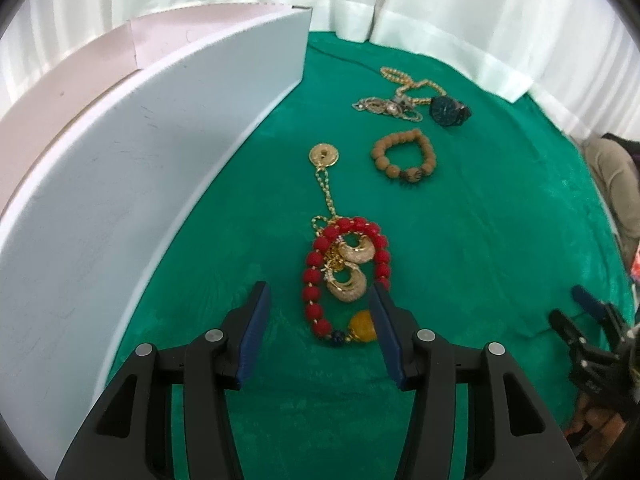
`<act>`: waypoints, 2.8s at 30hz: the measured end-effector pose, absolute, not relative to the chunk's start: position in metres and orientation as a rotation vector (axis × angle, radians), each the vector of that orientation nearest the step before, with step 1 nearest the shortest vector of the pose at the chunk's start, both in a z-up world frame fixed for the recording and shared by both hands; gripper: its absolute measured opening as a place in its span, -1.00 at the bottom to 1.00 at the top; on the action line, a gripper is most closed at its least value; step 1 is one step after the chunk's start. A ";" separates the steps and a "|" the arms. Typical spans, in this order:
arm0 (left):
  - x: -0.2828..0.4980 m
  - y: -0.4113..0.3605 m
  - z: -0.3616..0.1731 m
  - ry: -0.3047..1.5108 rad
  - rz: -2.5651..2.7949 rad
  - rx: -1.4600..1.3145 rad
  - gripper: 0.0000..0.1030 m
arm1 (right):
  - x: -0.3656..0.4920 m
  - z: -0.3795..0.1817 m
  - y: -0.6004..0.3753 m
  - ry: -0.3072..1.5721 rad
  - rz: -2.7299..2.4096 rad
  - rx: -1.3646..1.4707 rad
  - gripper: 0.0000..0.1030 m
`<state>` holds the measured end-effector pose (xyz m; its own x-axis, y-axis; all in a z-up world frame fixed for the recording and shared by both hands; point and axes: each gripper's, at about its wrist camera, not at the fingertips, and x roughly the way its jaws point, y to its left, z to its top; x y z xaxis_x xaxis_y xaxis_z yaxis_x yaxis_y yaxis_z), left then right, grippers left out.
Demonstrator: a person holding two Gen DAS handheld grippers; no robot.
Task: Organize jewelry
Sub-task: 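Lower the left gripper onto the red beaded necklace's amber bead and grasp it, then lift the red necklace with the left gripper while the right gripper grasps the wooden bead bracelet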
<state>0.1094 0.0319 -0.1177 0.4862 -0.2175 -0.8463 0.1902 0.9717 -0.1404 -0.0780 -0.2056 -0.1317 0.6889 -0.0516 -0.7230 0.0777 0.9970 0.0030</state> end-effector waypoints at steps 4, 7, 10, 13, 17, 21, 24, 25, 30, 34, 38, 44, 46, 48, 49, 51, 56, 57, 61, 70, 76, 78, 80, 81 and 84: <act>0.100 0.034 -0.110 1.018 -0.270 -0.027 0.13 | -0.078 -0.132 -0.206 0.808 -0.070 0.035 0.56; 0.090 0.031 -0.104 0.981 -0.319 0.010 0.13 | -0.078 -0.132 -0.207 0.807 -0.070 0.035 0.56; 0.082 0.026 -0.103 0.956 -0.390 0.056 0.12 | -0.077 -0.132 -0.206 0.808 -0.072 0.033 0.56; 0.080 0.018 -0.102 0.939 -0.439 0.110 -0.02 | -0.077 -0.133 -0.205 0.808 -0.074 0.029 0.56; 0.080 0.002 -0.103 0.919 -0.501 0.192 -0.22 | -0.076 -0.133 -0.204 0.808 -0.075 0.029 0.56; 0.078 -0.011 -0.114 0.955 -0.516 0.298 -0.38 | -0.077 -0.133 -0.205 0.807 -0.073 0.031 0.56; 0.081 -0.013 -0.120 0.985 -0.505 0.327 -0.39 | -0.077 -0.132 -0.205 0.805 -0.070 0.038 0.56; 0.084 -0.013 -0.121 0.996 -0.489 0.321 -0.38 | -0.077 -0.132 -0.205 0.804 -0.070 0.039 0.56; 0.097 -0.011 -0.126 1.048 -0.487 0.259 -0.48 | -0.078 -0.132 -0.206 0.803 -0.069 0.043 0.56; 0.103 -0.008 -0.125 1.078 -0.500 0.175 -0.70 | -0.078 -0.132 -0.206 0.803 -0.069 0.046 0.56; 0.116 0.013 -0.116 1.090 -0.503 -0.031 -0.70 | -0.078 -0.133 -0.205 0.804 -0.070 0.044 0.56; 0.129 0.054 -0.081 1.029 -0.497 -0.313 -0.70 | -0.078 -0.133 -0.203 0.806 -0.073 0.038 0.56; 0.130 0.062 -0.067 0.999 -0.495 -0.350 -0.70 | -0.079 -0.133 -0.203 0.807 -0.074 0.038 0.56; 0.128 0.069 -0.052 0.967 -0.499 -0.386 -0.70 | -0.079 -0.133 -0.203 0.808 -0.075 0.035 0.56; 0.127 0.073 -0.047 0.956 -0.503 -0.400 -0.70 | -0.079 -0.134 -0.203 0.808 -0.076 0.034 0.56; 0.125 0.077 -0.037 0.932 -0.509 -0.417 -0.70 | -0.079 -0.134 -0.202 0.809 -0.077 0.032 0.56; 0.119 0.081 -0.017 0.899 -0.522 -0.437 -0.70 | -0.078 -0.134 -0.202 0.813 -0.080 0.026 0.56; 0.118 0.082 -0.016 0.897 -0.523 -0.440 -0.70 | -0.077 -0.134 -0.202 0.814 -0.080 0.024 0.56; 0.113 0.084 -0.008 0.886 -0.527 -0.453 -0.70 | -0.075 -0.132 -0.203 0.838 -0.079 0.021 0.56; 0.108 0.107 0.014 0.850 -0.496 -0.474 -0.70 | -0.027 -0.068 -0.214 0.909 0.049 0.116 0.56; 0.106 0.130 0.021 0.827 -0.462 -0.517 -0.70 | 0.072 -0.056 -0.180 1.028 0.275 0.197 -0.13; 0.106 0.138 0.023 0.824 -0.453 -0.531 -0.70 | 0.095 -0.064 -0.157 1.066 0.343 0.197 -0.17; 0.106 0.147 0.025 0.819 -0.440 -0.540 -0.70 | 0.116 -0.074 -0.124 1.102 0.398 0.148 -0.24; 0.105 0.150 0.026 0.817 -0.434 -0.542 -0.70 | 0.122 -0.077 -0.112 1.106 0.404 0.103 -0.27; 0.103 0.162 0.029 0.812 -0.417 -0.547 -0.70 | 0.139 -0.091 -0.077 1.149 0.389 -0.040 -0.27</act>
<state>0.1033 0.1617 0.0286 0.6214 -0.5447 -0.5632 0.1412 0.7849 -0.6033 0.1392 -0.0772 -0.0913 0.3502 0.2798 -0.8939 -0.3202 0.9326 0.1664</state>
